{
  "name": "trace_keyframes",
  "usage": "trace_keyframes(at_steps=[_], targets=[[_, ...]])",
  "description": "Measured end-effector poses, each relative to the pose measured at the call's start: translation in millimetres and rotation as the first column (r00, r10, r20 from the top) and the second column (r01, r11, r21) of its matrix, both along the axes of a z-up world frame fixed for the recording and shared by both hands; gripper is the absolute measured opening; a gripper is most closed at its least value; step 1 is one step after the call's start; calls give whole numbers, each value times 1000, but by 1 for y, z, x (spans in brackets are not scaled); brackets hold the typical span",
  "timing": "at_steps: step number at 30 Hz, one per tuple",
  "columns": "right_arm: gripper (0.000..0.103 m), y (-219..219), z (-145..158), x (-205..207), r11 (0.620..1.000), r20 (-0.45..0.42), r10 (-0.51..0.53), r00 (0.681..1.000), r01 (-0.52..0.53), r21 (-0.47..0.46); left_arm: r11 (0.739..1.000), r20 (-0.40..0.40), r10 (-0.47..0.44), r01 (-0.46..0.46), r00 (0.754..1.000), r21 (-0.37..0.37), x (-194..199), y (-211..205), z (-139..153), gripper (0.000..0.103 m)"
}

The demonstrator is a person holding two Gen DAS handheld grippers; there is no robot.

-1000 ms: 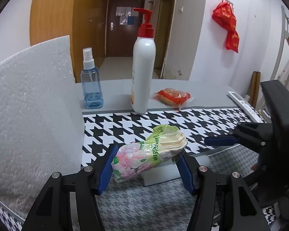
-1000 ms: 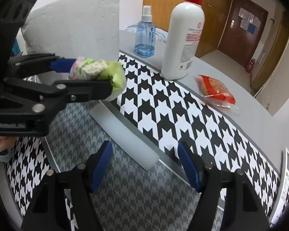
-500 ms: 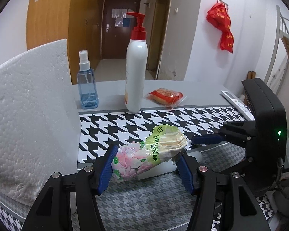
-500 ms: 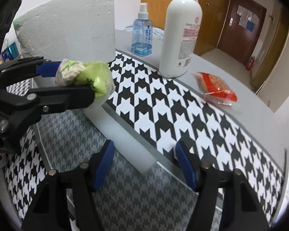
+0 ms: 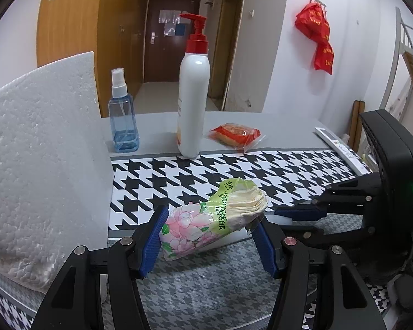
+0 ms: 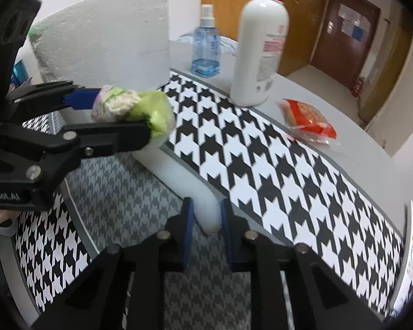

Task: Organize soft objects
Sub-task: 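Close the left tool on the cabbage package while the right tool moves to the white foam roll, then grasp the white foam roll with the right tool and lift it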

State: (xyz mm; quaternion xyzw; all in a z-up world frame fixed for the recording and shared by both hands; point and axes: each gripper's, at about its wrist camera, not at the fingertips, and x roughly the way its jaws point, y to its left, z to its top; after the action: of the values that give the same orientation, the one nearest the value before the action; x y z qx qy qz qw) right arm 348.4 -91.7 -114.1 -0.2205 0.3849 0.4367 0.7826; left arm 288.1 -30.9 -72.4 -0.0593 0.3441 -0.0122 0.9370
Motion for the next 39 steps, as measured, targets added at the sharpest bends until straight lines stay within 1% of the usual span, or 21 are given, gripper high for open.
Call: trace_keyframes(at_steps=[3,7,9,11,14,16,18,21,24,27,28,30,32,33,34,39], targets=[[23,-9,4,2,999,-10,-36,999,37,8,1000,9,0,0,1000,-4,-2,0,2,61],[23,-18,8,3,996,-54,-87,995,88,30,1000,24,3,-3,1000,0,-4,0,5,61],[23,-24,7,5,987,-93,-147,985,152,43,1000,28,2,-2,1000,-1,-5,0,6,61],[23,-30,7,3,981,-99,-180,979,185,48,1000,32,1,-1,999,4,-5,-1,6,61],[23,-42,11,-5,972,-124,-213,969,223,72,1000,34,-6,6,999,-2,-7,-2,7,61],[21,-48,17,-11,967,-123,-227,966,238,88,1000,43,-15,15,999,-4,-9,-4,9,61],[21,-58,21,-14,953,-149,-260,954,279,121,1000,51,-21,21,999,-2,-11,-5,10,61],[20,-68,21,-22,940,-164,-287,944,310,140,1000,57,-27,27,998,3,-12,-8,11,61],[20,-78,19,-25,920,-211,-319,924,355,164,1000,59,-28,29,998,-4,-14,-6,11,61],[21,-83,19,-34,909,-207,-359,910,391,142,999,53,-31,31,998,-8,-15,-5,10,61],[22,-79,18,-38,917,-209,-345,915,376,131,999,55,-34,34,998,-15,-16,-4,10,61],[28,-72,18,-43,929,-198,-324,925,350,116,999,64,-35,36,997,-12,-17,-5,12,61],[29,-63,19,-48,943,-146,-306,941,321,92,999,73,-40,41,997,-8,-19,-6,13,61],[33,-58,19,-51,949,-126,-294,948,305,79,999,74,-42,43,996,-5,-19,-6,13,61],[35,-55,19,-53,953,-111,-283,953,292,75,999,74,-41,41,996,-4,-20,-6,13,61],[35,-40,18,-54,965,-80,-252,964,257,57,999,73,-34,34,997,-5,-21,-4,12,61]])
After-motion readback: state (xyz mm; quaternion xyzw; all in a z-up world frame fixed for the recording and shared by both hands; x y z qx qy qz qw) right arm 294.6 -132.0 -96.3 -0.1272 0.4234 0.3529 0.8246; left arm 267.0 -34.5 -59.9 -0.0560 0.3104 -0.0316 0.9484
